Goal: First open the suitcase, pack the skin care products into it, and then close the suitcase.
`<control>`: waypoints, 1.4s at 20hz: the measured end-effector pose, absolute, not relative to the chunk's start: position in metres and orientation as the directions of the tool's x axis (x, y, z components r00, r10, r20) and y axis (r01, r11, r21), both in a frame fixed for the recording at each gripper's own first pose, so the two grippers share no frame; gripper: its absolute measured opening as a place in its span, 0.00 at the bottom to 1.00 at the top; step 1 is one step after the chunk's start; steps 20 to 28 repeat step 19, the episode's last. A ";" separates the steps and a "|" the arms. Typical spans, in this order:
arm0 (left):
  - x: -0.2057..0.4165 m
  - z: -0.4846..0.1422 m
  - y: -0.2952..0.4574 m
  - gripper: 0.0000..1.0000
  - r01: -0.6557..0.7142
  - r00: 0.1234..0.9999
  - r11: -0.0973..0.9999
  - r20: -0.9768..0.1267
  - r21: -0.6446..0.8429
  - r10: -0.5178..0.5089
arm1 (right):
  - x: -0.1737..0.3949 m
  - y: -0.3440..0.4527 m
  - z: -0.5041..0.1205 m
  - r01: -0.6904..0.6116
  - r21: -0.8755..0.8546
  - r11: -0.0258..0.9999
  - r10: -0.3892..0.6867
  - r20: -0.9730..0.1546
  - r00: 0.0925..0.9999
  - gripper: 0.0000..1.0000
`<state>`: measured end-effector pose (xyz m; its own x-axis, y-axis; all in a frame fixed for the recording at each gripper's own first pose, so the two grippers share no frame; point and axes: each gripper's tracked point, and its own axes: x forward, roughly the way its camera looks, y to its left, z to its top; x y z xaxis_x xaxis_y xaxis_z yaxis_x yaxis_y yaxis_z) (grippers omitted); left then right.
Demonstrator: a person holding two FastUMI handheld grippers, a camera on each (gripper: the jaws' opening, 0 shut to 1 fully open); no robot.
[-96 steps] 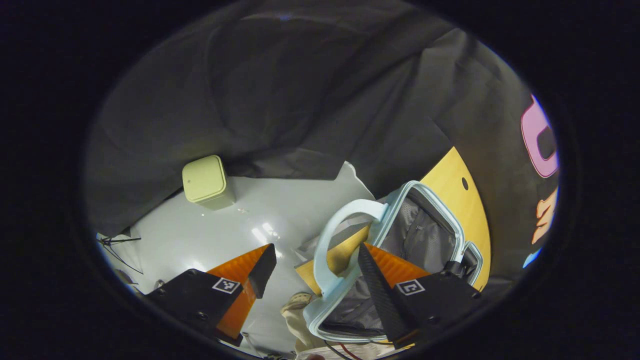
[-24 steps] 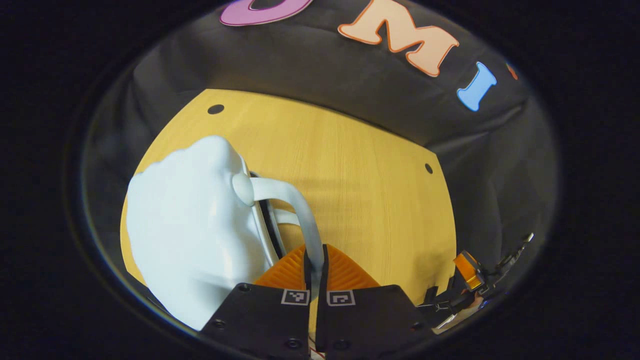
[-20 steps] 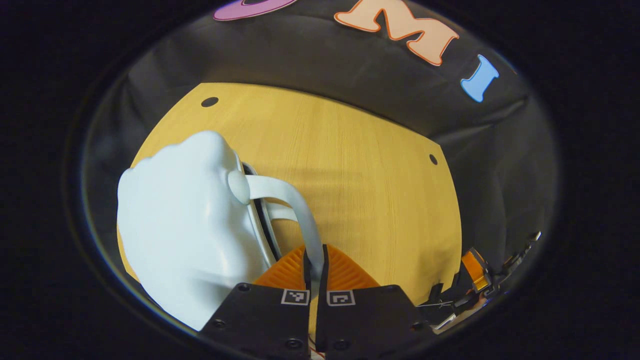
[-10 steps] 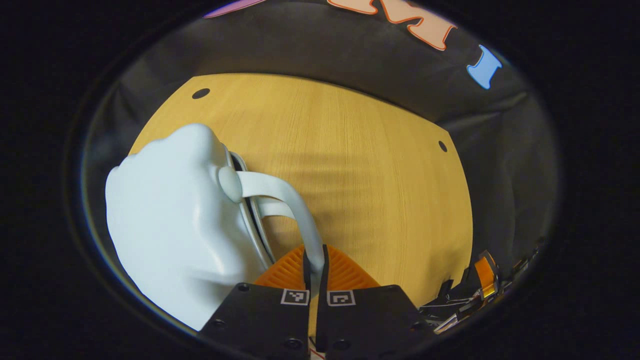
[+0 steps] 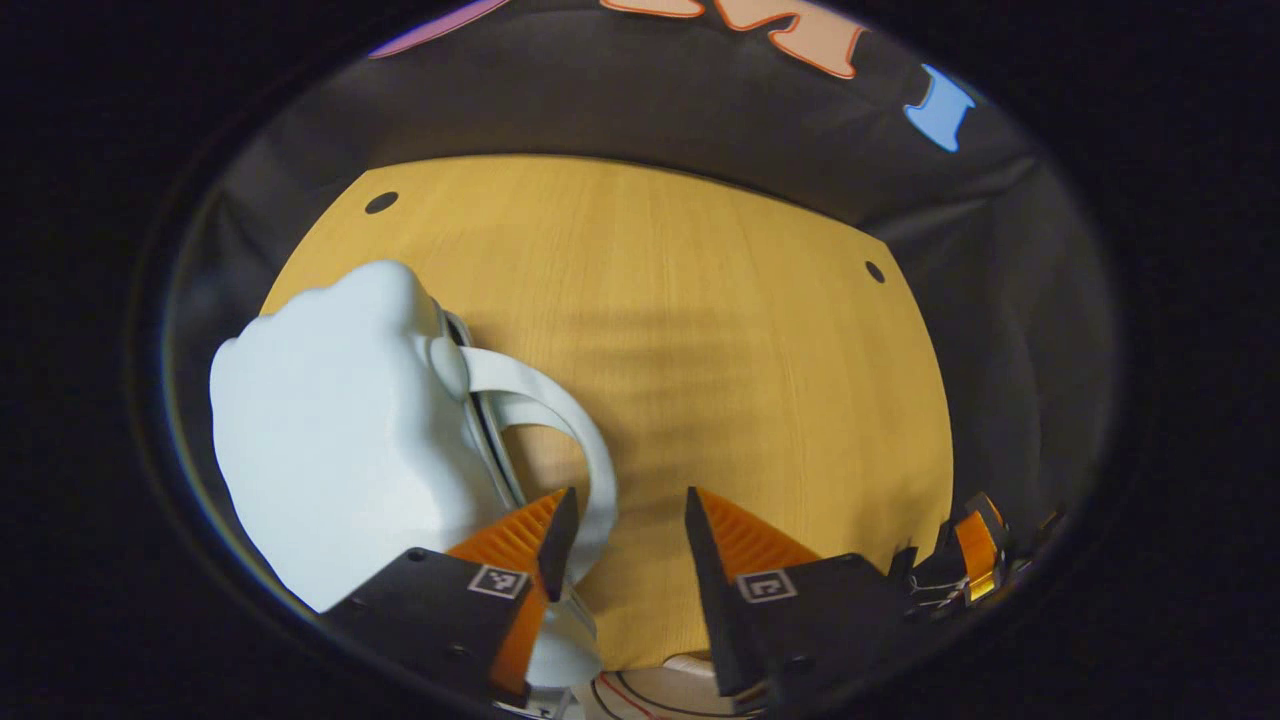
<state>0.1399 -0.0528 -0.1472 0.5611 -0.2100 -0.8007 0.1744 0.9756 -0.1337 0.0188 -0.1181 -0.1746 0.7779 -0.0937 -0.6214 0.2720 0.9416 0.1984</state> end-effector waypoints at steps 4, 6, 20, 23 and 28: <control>0.119 -0.136 -0.070 0.85 0.161 0.611 0.978 -0.765 -0.131 -0.203 | 0.010 -0.123 -0.175 0.259 0.205 0.944 -0.084 -0.609 0.789 0.95; 0.109 -0.132 -0.081 0.84 0.136 0.635 0.977 -0.742 -0.164 -0.213 | 0.011 -0.125 -0.172 0.251 0.214 0.944 -0.076 -0.599 0.797 0.96; 0.083 -0.144 -0.102 0.86 0.073 0.686 0.985 -0.709 -0.156 -0.163 | 0.005 -0.143 -0.169 0.158 0.216 0.964 -0.004 -0.578 0.816 0.96; 0.083 -0.144 -0.102 0.86 0.073 0.686 0.985 -0.709 -0.156 -0.163 | 0.005 -0.143 -0.169 0.158 0.216 0.964 -0.004 -0.578 0.816 0.96; 0.083 -0.144 -0.102 0.86 0.073 0.686 0.985 -0.709 -0.156 -0.163 | 0.005 -0.143 -0.169 0.158 0.216 0.964 -0.004 -0.578 0.816 0.96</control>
